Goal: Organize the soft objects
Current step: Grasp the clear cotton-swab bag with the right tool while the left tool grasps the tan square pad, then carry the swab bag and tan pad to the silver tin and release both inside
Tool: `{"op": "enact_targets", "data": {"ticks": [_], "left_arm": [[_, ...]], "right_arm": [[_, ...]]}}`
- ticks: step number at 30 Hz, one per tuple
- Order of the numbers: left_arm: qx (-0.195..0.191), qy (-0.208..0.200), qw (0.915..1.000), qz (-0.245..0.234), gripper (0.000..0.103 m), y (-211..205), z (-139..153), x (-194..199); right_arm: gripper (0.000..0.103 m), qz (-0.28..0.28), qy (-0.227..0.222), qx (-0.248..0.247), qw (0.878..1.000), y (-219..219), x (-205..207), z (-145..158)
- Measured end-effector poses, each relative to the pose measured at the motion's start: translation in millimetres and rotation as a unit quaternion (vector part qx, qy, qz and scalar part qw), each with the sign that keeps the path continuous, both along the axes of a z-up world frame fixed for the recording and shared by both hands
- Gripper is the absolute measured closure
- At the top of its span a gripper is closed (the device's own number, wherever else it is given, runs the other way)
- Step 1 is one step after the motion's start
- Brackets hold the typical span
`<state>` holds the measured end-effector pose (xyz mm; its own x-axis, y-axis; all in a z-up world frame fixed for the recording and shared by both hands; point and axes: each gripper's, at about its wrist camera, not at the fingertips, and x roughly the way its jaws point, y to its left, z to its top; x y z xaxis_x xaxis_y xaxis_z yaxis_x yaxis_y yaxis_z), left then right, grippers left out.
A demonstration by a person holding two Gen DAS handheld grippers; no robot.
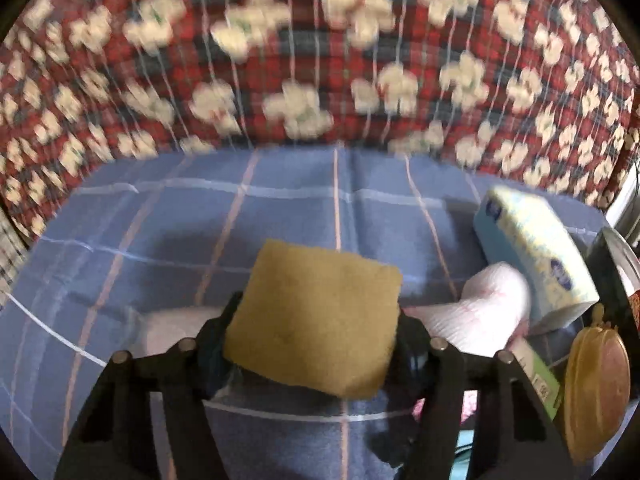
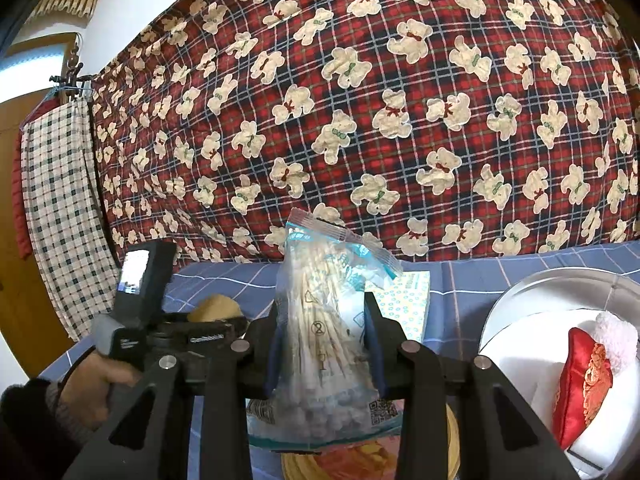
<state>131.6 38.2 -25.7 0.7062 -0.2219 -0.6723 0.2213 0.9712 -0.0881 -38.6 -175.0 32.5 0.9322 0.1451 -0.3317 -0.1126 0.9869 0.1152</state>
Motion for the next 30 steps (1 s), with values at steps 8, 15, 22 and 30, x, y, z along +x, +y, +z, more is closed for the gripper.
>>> {"op": "enact_targets", "data": {"ticks": [8,15,22,30], "left_arm": [[-0.040,-0.119,0.9918,0.023,0.038,-9,34,-56],[-0.042,-0.159,0.9864,0.005,0.038,-41,44,-94],[-0.044,-0.156,0.9867,-0.015,0.038,-67,41,-112],[-0.043,-0.163,0.9854,-0.024,0.038,-87,41,-129]], "right_arm": [[0.065,-0.021,-0.018,-0.019,0.999,1,-4,2],[0.065,-0.044,-0.045,-0.057,0.996,-1,-15,6],[0.065,-0.070,-0.059,-0.098,0.991,-16,-30,7],[0.065,-0.085,-0.057,-0.114,0.988,-37,-42,5]]}}
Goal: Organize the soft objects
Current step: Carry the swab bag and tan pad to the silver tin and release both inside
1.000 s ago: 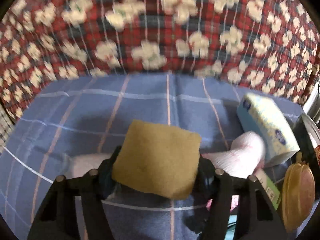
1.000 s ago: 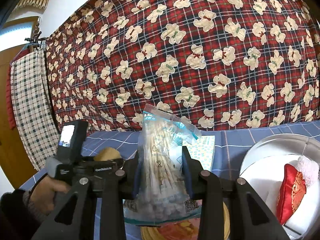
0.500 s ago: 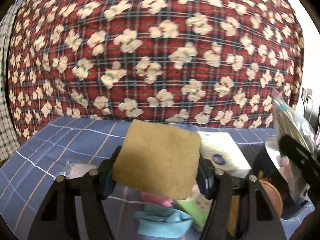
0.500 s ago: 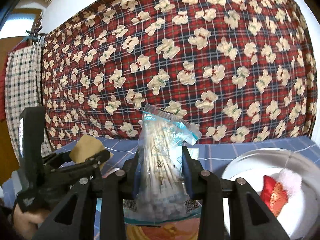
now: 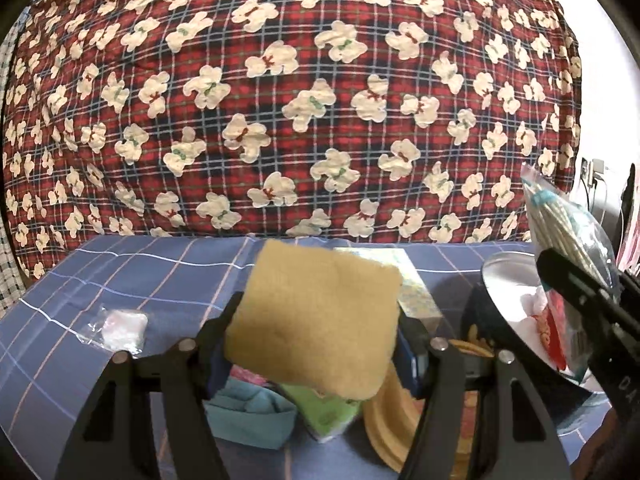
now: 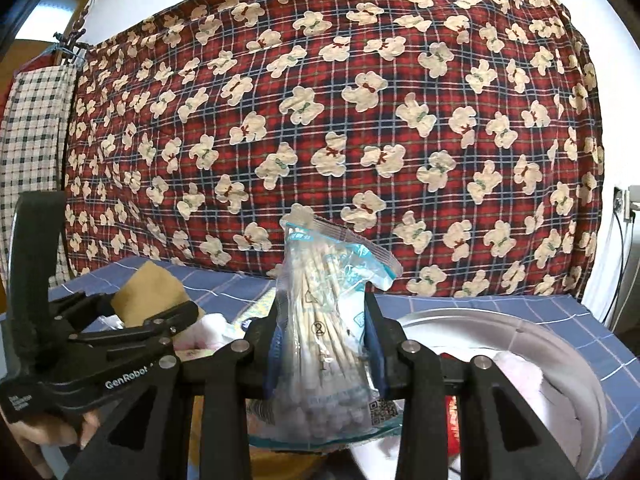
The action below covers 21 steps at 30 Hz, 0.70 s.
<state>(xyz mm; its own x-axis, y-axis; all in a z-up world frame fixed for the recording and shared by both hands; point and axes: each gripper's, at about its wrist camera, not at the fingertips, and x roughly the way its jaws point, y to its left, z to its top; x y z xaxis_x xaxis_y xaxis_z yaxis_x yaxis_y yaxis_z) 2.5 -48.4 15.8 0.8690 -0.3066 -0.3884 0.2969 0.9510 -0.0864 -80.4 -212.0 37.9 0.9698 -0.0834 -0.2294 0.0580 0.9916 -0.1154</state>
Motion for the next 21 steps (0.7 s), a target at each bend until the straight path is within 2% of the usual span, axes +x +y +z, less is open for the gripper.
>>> {"op": "enact_targets", "data": {"ticks": [8,21], "left_arm": [[-0.002,-0.013,0.9998,-0.015,0.038,-21,3,-16],[-0.009,-0.030,0.9986,-0.043,0.038,-55,9,-34]], "right_arm": [[0.065,-0.021,-0.016,-0.033,0.999,-16,-17,-1],[0.065,-0.049,-0.024,-0.024,0.998,-51,-31,2]]}}
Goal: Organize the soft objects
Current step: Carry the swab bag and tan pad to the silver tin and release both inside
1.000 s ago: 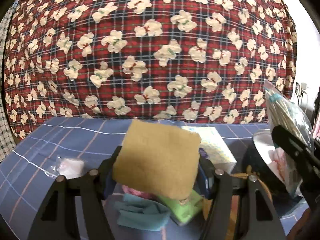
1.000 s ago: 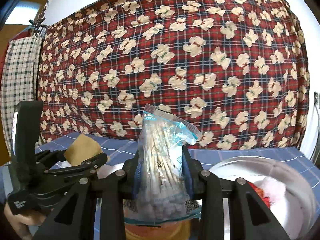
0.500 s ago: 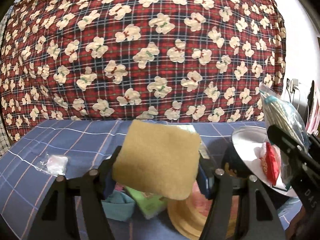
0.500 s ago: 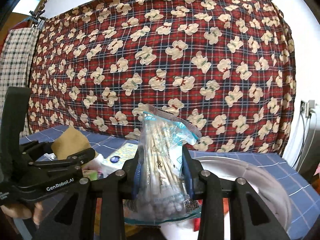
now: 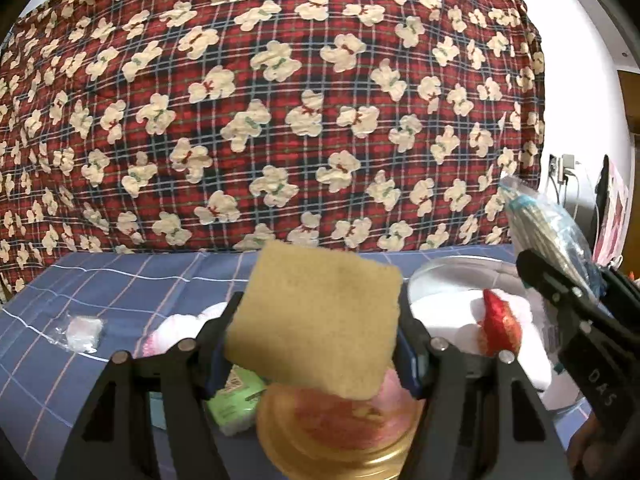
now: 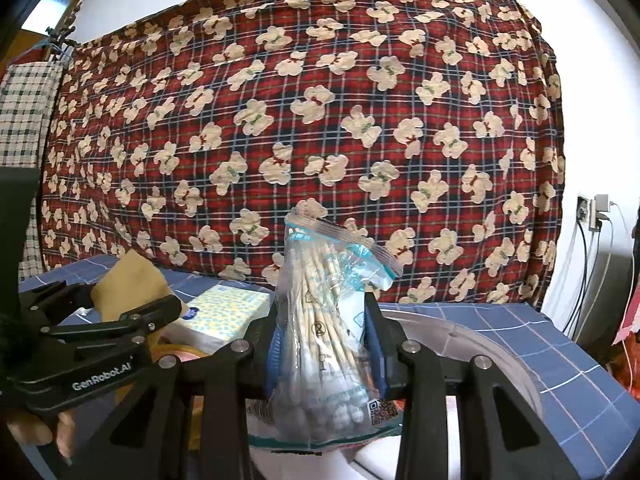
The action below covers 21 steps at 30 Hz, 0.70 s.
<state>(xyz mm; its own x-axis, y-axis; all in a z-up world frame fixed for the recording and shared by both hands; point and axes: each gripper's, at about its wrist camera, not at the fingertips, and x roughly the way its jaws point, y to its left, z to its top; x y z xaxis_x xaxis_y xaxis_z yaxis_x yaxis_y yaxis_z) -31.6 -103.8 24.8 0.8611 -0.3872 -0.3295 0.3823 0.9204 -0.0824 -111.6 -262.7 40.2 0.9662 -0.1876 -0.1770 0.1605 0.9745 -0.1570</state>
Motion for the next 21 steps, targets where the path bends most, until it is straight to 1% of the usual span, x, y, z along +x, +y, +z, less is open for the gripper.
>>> {"op": "enact_targets", "data": {"ticks": [9,14,21], "left_arm": [[-0.001,-0.009,0.9993,-0.036,0.037,-24,4,-11],[-0.001,-0.005,0.9988,-0.048,0.038,-38,5,-11],[-0.003,-0.014,0.9980,-0.061,0.037,-57,8,-19]], "right_arm": [[0.065,-0.036,0.000,-0.002,0.999,-26,-7,-1],[0.065,-0.057,-0.002,0.003,0.998,-46,-12,1],[0.065,-0.076,-0.005,0.009,0.997,-71,-20,3]]}}
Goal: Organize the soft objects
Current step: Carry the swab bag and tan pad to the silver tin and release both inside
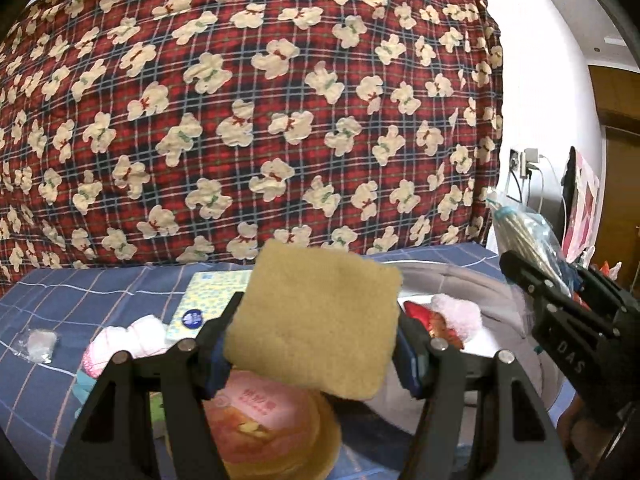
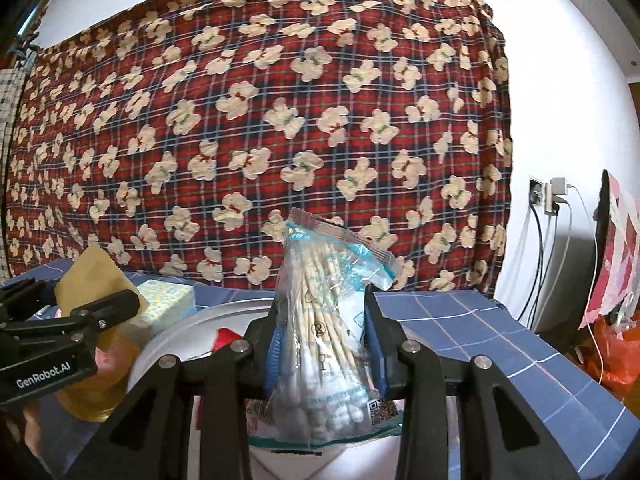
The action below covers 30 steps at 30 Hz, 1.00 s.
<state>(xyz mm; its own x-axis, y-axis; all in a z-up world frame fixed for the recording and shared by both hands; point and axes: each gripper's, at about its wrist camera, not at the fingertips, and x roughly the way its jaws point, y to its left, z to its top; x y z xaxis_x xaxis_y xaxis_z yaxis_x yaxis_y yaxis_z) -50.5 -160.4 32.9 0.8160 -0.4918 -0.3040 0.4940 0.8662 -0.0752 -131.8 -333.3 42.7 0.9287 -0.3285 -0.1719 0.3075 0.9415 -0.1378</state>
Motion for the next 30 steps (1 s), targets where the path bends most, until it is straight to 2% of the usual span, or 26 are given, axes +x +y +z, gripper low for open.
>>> {"op": "enact_targets", "data": {"ticks": [13,21,30], "left_arm": [[0.007,-0.001,0.9991,-0.042,0.037,-48,1,-12],[0.011,0.007,0.9982,-0.058,0.037,-74,-1,-17],[0.019,0.012,0.9977,-0.064,0.038,-87,-4,-16]], "right_arm": [[0.065,-0.036,0.009,-0.003,0.999,-42,-14,-3],[0.065,-0.052,0.013,0.036,0.998,-67,-16,-3],[0.065,-0.065,0.012,0.000,0.998,-70,-18,-1]]}}
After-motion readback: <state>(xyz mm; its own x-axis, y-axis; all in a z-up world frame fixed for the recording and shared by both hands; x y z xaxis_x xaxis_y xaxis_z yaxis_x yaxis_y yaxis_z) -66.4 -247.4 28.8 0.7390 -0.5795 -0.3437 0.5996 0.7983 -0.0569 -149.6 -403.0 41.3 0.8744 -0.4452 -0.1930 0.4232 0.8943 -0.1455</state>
